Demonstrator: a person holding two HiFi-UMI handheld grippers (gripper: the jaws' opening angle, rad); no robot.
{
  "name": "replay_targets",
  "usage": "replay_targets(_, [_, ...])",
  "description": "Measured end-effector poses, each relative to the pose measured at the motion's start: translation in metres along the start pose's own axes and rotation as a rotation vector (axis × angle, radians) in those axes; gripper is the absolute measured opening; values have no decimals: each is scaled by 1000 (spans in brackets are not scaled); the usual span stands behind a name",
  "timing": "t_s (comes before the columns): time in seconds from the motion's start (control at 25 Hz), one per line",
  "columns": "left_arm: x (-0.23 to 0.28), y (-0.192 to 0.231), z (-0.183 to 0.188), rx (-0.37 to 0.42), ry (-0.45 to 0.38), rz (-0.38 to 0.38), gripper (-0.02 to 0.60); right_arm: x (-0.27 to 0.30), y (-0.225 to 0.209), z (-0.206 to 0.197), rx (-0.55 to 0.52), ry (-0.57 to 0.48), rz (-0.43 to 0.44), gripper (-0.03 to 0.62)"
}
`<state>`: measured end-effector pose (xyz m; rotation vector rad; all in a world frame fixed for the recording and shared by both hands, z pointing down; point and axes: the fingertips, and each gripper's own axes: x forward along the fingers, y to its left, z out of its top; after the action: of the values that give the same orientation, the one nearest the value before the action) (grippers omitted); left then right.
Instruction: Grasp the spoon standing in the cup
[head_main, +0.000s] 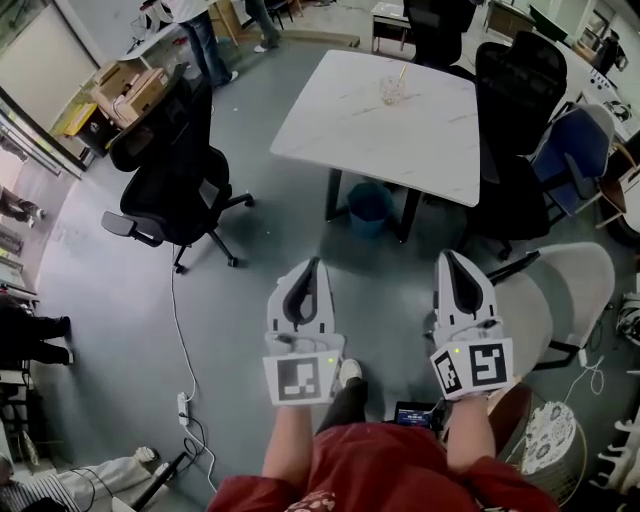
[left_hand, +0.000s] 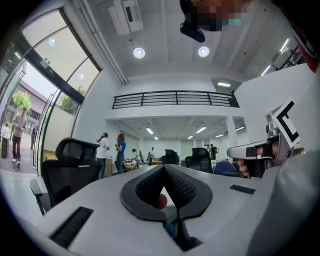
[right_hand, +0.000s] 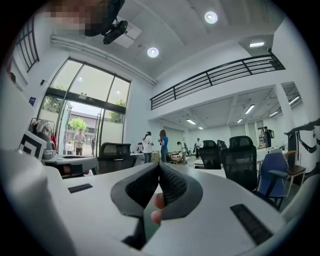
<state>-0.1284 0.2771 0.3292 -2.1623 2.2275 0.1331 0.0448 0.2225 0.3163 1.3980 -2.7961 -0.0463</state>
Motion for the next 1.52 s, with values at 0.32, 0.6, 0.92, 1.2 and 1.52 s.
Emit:
replay_targets(0.32, [25,21,6,-4,-17,-19,9,35,9,6,-35,6,-3,12])
replay_targets(0.6, [37,27,35,5,-73,-39,9,41,8,32,-51,-34,-11,12])
replay_targets(0.92, [42,18,68,51,-131,-60,9,35,-3,57,-24,-121,-45,12])
replay_targets(1.2, [63,10,79,88,-175,-58,9,49,-15,66,-20,-179,-42,12])
replay_targets(1.52, [121,4,70,122,-169,-42,9,100,-53,57,9,-179,-35,12])
